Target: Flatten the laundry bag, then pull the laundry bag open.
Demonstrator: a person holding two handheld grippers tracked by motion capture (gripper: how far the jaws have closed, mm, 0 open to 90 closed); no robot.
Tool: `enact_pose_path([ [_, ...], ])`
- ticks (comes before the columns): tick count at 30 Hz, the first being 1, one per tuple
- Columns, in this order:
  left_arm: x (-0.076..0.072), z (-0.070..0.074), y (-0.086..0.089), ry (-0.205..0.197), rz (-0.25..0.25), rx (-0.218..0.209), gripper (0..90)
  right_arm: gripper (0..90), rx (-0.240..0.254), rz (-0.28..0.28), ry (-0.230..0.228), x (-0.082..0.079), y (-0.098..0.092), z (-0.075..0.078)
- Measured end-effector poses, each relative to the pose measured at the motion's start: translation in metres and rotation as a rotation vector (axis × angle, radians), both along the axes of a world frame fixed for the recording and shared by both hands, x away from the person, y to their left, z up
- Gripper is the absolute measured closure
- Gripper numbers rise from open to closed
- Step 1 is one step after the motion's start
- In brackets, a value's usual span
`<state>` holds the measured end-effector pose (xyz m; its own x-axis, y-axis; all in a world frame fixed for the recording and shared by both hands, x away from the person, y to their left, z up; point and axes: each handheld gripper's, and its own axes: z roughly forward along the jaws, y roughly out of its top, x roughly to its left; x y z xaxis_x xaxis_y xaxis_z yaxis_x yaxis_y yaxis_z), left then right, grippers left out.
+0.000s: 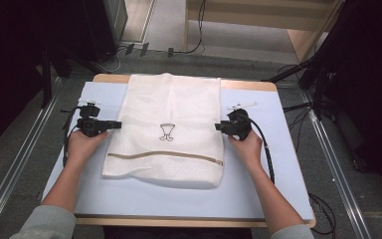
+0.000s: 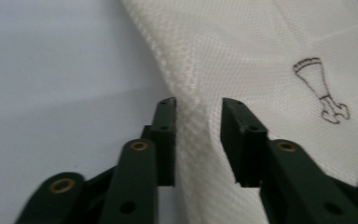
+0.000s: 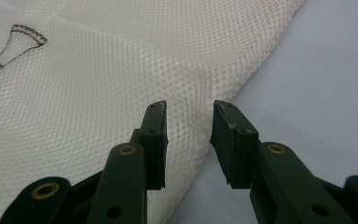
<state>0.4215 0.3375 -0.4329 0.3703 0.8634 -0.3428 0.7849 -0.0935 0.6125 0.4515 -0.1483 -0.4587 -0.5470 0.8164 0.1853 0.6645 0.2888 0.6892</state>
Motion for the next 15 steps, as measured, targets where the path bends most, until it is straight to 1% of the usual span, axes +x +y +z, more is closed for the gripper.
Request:
enact_pose_path([
  [1,0.0,0.0,0.0,0.0,0.0,0.0,61.6,67.2,-0.006,0.003,-0.012,-0.005,-0.002,0.004],
  [2,-0.007,0.008,-0.001,-0.017,-0.037,-0.023,58.5,67.4,0.006,0.007,-0.027,-0.012,-0.004,0.009],
  [3,-0.007,0.008,-0.001,-0.017,-0.037,-0.023,56.6,67.5,0.015,0.012,-0.034,-0.016,-0.006,0.011],
  [4,-0.015,0.016,-0.006,-0.036,-0.069,-0.022,55.4,67.5,0.019,0.013,-0.032,-0.021,-0.008,0.014],
  [5,-0.017,0.019,-0.009,-0.043,-0.08,-0.02,53.5,68.2,0.033,0.019,-0.039,-0.029,-0.011,0.015],
  [6,-0.02,0.022,-0.013,-0.06,-0.091,-0.014,52.9,69.5,0.039,0.026,-0.044,-0.034,-0.012,0.016],
  [7,-0.022,0.025,-0.017,-0.074,-0.101,-0.017,52.2,69.6,0.033,0.034,-0.044,-0.041,-0.013,0.016],
  [8,-0.023,0.027,-0.021,-0.079,-0.11,-0.018,51.1,70.0,0.026,0.045,-0.043,-0.048,-0.014,0.016],
  [9,-0.025,0.03,-0.027,-0.091,-0.123,-0.019,50.4,70.6,0.034,0.048,-0.032,-0.055,-0.015,0.017],
  [10,-0.027,0.032,-0.031,-0.092,-0.135,-0.012,49.5,71.5,0.04,0.06,-0.035,-0.063,-0.016,0.017],
  [11,-0.027,0.032,-0.031,-0.092,-0.135,-0.012,48.7,72.8,0.04,0.066,-0.037,-0.069,-0.017,0.017],
  [12,-0.028,0.034,-0.037,-0.091,-0.149,-0.011,48.7,72.8,0.04,0.066,-0.037,-0.069,-0.017,0.017],
  [13,-0.029,0.035,-0.04,-0.087,-0.16,-0.011,47.8,73.8,0.045,0.073,-0.024,-0.076,-0.018,0.017],
  [14,-0.031,0.037,-0.048,-0.087,-0.183,-0.005,47.0,75.9,0.047,0.075,-0.012,-0.084,-0.019,0.017],
  [15,-0.034,0.038,-0.053,-0.088,-0.195,-0.005,46.6,77.4,0.047,0.079,-0.008,-0.087,-0.019,0.017],
])
